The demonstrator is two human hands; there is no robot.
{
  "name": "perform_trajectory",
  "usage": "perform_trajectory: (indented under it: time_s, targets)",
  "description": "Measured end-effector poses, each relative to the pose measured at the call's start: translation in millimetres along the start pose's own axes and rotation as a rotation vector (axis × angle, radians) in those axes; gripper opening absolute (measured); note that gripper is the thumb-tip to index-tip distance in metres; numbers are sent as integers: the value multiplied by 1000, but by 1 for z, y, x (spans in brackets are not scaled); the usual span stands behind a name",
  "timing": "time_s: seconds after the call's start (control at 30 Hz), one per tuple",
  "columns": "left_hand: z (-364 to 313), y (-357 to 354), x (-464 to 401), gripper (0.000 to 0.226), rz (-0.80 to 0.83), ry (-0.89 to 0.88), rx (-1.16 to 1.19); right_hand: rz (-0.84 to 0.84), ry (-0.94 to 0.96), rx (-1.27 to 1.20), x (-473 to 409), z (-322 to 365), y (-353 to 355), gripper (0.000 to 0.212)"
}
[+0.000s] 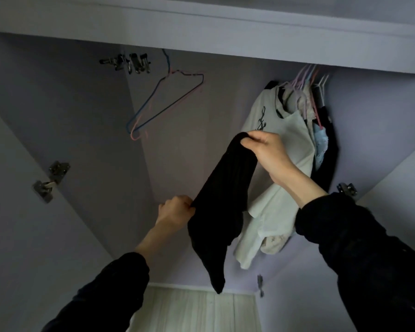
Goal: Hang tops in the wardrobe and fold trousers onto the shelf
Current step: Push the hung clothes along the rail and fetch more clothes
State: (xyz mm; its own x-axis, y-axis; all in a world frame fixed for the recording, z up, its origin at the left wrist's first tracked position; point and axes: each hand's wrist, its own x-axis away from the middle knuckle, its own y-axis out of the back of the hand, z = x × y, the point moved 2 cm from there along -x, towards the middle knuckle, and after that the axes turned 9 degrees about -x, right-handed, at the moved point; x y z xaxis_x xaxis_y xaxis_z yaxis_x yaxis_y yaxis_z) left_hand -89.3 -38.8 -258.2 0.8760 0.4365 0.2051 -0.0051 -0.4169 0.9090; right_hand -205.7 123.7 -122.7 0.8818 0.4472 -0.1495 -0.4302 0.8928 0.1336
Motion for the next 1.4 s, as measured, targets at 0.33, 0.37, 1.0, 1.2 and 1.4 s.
perform_trajectory:
  time_s: [0.33, 0.37, 1.0, 1.2, 1.4]
  targets:
    - [46, 19, 0, 18, -88, 248, 154, 26, -200, 185, -12, -35, 22, 12]
    - [48, 21, 0, 20, -118, 281, 223, 61, -185, 279, -12, -37, 21, 12]
    - [35, 82, -7, 19, -301, 39, 469, 156, -223, 987, -17, -57, 23, 38]
    - [58, 98, -13, 21, -219, 113, 86, 180, -195, 765, -37, -45, 40, 33]
    - [87, 97, -14, 18, -202, 266, 2, 236, -30, 537, -41, -36, 41, 43]
